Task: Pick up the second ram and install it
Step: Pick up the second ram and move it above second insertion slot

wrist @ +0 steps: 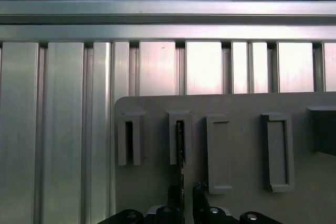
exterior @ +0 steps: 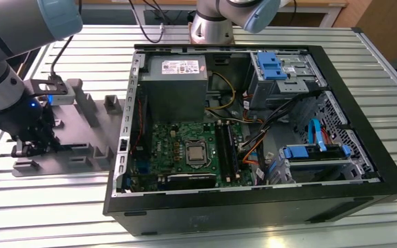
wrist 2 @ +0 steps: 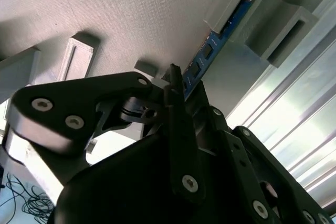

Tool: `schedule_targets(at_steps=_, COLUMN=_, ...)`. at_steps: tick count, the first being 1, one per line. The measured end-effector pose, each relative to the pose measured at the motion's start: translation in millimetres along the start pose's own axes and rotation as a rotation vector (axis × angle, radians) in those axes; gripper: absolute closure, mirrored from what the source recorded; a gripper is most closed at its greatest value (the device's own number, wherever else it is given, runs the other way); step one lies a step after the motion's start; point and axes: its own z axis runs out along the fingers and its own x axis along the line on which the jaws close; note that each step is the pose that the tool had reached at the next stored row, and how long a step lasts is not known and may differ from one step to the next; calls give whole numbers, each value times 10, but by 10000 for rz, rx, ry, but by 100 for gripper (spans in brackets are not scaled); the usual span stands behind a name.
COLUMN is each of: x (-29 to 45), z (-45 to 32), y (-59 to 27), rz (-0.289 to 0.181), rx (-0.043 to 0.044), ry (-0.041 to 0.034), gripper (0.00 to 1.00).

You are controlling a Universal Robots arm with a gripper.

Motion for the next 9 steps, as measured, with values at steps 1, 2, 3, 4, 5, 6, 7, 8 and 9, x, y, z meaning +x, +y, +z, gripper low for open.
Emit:
schedule_targets(at_steps=1, x=0, z=1, y=0, rz=0, rx=0, ry=0, gripper=77)
schedule_targets(at_steps=2, x=0, z=0, y=0, rz=0, rx=0, ry=0, gripper=77)
schedule_targets(at_steps=3, x=0, z=0, y=0, rz=0, rx=-1, ry=0, gripper=77)
schedule_targets(at_steps=4, x=0, z=1, y=0, rz=0, rx=0, ry=0, gripper=77)
schedule_targets(at_steps=5, x=0, z=1, y=0, rz=0, rx=0, ry=0, gripper=78)
schedule_targets(at_steps=6, x=0, z=1, y=0, rz=0, rx=0, ry=-1, gripper=85)
schedule_targets(at_steps=7, x=0, z=1, y=0, rz=0, rx=0, ry=-1, gripper=85)
schedule_targets(at_steps=8, x=0, z=1, y=0, rz=0, rx=-1, ry=0, gripper=86)
schedule_targets(at_steps=9, x=0, z=1, y=0, rz=0, rx=0, ry=0, gripper=86)
